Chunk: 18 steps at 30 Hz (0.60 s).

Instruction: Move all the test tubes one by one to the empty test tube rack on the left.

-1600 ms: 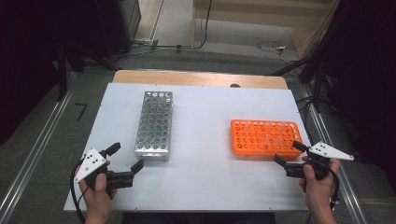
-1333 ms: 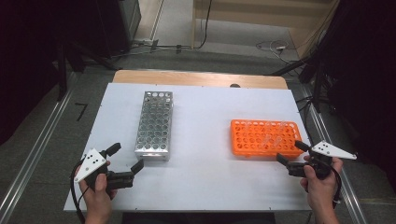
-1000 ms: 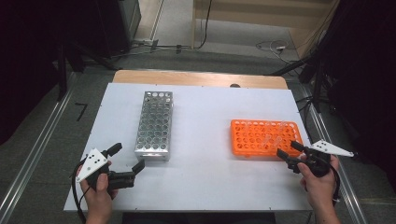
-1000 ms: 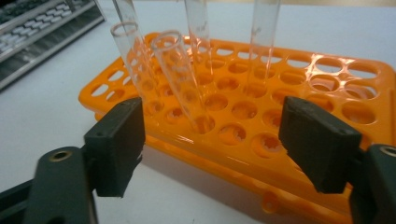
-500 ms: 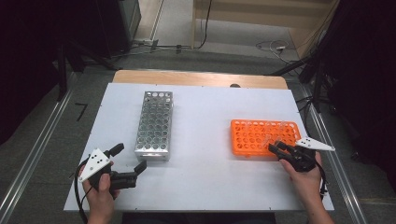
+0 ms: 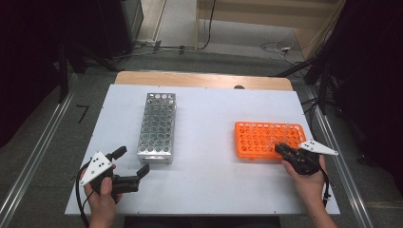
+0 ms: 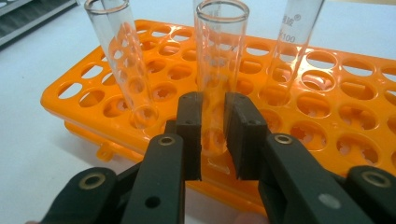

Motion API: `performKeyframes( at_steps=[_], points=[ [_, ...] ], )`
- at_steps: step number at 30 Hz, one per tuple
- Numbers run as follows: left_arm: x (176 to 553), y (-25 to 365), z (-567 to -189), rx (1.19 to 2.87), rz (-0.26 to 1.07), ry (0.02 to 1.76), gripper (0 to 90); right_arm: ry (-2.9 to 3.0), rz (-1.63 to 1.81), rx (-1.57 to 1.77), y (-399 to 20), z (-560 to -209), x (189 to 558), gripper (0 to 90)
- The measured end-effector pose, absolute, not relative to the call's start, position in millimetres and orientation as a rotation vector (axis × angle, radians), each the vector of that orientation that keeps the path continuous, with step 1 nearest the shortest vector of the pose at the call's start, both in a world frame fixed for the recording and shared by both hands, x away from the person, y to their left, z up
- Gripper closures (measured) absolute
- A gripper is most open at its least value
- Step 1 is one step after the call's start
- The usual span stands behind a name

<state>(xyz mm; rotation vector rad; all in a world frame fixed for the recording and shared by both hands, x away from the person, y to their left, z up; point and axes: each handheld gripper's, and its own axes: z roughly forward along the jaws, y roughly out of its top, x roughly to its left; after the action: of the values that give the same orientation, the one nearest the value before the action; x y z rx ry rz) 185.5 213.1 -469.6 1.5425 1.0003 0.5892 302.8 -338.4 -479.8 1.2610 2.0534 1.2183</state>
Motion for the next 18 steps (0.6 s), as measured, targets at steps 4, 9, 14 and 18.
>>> performKeyframes(
  at_steps=[4, 9, 14, 18],
  points=[
    [185.0, 212.3, -469.2, 1.540, 0.591, 1.001, 0.0, 2.043, 1.262, 1.251, -341.8, -476.9, 301.5, 73.8],
    [184.0, 209.8, -468.1, 1.543, 0.594, 0.992, 0.0, 2.010, 1.284, 1.247, -345.3, -466.2, 295.8, 73.9],
    [182.8, 207.6, -467.1, 1.548, 0.592, 0.989, 0.0, 1.990, 1.306, 1.227, -349.7, -452.0, 284.7, 73.9],
    [182.3, 205.7, -466.3, 1.549, 0.590, 0.986, 0.0, 1.997, 1.322, 1.213, -351.6, -445.0, 275.8, 73.9]
  ],
)
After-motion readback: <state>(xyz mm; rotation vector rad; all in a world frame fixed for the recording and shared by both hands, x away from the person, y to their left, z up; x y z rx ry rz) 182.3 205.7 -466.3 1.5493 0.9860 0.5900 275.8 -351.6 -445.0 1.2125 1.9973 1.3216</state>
